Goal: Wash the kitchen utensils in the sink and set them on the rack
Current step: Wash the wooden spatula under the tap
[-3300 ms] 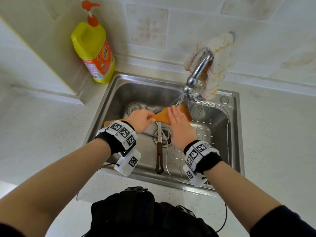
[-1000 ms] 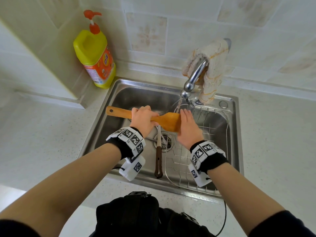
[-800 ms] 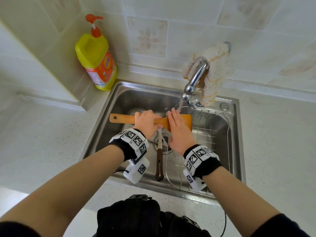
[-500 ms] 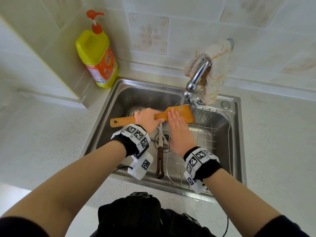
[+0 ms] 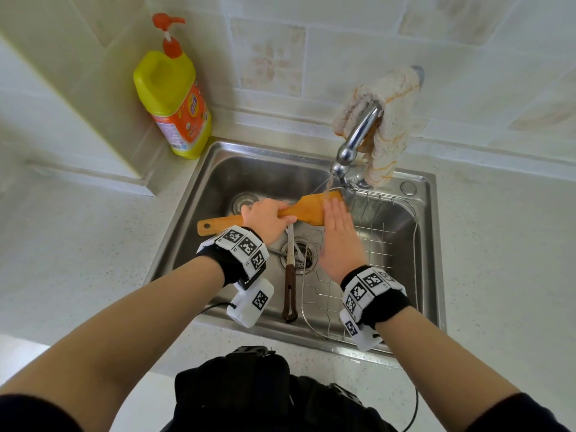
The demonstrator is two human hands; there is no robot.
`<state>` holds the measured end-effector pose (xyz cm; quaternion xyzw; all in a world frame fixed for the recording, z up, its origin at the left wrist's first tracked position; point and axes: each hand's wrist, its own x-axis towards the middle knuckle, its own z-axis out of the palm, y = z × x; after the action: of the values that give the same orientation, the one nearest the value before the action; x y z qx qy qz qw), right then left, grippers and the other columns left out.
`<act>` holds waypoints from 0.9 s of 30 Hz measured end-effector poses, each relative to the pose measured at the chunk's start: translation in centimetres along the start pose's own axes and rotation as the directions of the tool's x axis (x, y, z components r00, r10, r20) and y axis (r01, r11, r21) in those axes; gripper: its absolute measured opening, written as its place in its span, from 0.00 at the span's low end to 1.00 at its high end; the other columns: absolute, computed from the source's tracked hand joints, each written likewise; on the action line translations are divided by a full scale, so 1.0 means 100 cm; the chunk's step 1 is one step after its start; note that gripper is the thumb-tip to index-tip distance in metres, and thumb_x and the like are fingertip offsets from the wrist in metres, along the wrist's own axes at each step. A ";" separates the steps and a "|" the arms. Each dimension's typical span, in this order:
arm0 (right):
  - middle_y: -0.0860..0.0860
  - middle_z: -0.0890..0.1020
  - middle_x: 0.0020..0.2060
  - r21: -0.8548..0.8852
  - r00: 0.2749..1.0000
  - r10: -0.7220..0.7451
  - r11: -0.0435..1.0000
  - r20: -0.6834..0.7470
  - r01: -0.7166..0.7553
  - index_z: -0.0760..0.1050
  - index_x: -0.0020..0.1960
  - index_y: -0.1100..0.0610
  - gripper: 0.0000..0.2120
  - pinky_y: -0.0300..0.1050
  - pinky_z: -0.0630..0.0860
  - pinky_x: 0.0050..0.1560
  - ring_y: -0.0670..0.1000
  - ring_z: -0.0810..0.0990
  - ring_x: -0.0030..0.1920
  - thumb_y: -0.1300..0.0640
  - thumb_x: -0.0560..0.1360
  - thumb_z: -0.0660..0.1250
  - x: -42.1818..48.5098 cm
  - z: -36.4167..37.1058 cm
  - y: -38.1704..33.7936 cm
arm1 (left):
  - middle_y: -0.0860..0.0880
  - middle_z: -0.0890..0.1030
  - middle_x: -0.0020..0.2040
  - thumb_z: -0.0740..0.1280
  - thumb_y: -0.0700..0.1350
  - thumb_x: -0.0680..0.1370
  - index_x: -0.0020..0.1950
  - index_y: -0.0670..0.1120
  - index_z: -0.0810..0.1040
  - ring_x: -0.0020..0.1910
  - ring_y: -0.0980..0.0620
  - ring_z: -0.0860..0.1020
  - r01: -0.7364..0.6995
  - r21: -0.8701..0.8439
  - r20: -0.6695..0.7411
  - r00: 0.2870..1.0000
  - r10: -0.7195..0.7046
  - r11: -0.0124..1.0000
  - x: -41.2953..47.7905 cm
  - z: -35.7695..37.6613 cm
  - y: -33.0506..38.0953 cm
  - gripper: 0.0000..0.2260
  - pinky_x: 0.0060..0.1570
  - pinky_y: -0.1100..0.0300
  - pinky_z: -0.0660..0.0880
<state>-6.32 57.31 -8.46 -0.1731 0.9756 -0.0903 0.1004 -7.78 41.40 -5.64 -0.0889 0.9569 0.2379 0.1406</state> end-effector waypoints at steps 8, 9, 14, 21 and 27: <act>0.58 0.40 0.75 0.013 0.999 0.035 0.999 0.023 -0.036 0.36 0.75 0.62 0.43 0.49 0.40 0.75 0.56 0.39 0.76 0.63 0.73 0.64 0.013 -0.007 0.006 | 0.52 0.77 0.55 0.62 0.55 0.77 0.63 0.54 0.75 0.58 0.51 0.72 -0.143 0.074 0.073 0.988 0.138 0.987 -0.001 0.002 -0.006 0.16 0.65 0.50 0.59; 0.59 0.39 0.75 -0.011 1.000 -0.012 1.000 0.020 0.012 0.35 0.75 0.63 0.43 0.50 0.40 0.75 0.57 0.39 0.75 0.62 0.73 0.64 0.011 -0.005 -0.001 | 0.52 0.77 0.54 0.62 0.55 0.77 0.62 0.54 0.76 0.57 0.51 0.73 -0.141 0.076 0.057 0.989 0.137 0.987 -0.003 0.003 -0.006 0.15 0.64 0.50 0.60; 0.57 0.38 0.75 -0.102 0.977 -0.211 0.973 -0.009 0.209 0.34 0.75 0.61 0.42 0.49 0.40 0.75 0.55 0.38 0.76 0.62 0.74 0.61 0.015 0.002 -0.013 | 0.51 0.78 0.53 0.62 0.55 0.78 0.62 0.54 0.76 0.58 0.50 0.73 -0.109 0.065 -0.002 0.994 0.109 0.992 -0.001 0.000 -0.008 0.15 0.64 0.50 0.60; 0.60 0.38 0.75 -0.022 0.999 -0.030 0.999 -0.035 0.029 0.35 0.75 0.64 0.39 0.52 0.42 0.76 0.58 0.39 0.75 0.62 0.76 0.59 0.010 0.003 -0.022 | 0.50 0.78 0.54 0.62 0.54 0.78 0.60 0.53 0.77 0.58 0.49 0.73 -0.043 0.018 -0.039 0.998 0.044 0.999 0.002 -0.005 -0.012 0.13 0.63 0.50 0.59; 0.58 0.40 0.76 -0.010 0.998 0.054 0.999 0.026 -0.054 0.36 0.75 0.62 0.41 0.50 0.43 0.76 0.56 0.40 0.76 0.65 0.74 0.61 0.020 -0.005 0.006 | 0.51 0.77 0.61 0.62 0.55 0.77 0.65 0.51 0.74 0.63 0.50 0.71 -0.061 0.034 0.042 0.997 0.060 0.998 0.002 -0.008 -0.014 0.18 0.67 0.49 0.57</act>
<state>-8.47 57.26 -8.46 -0.1484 0.9789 -0.0810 0.1146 -7.82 39.84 -5.65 -0.0524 0.9602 0.2267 0.1546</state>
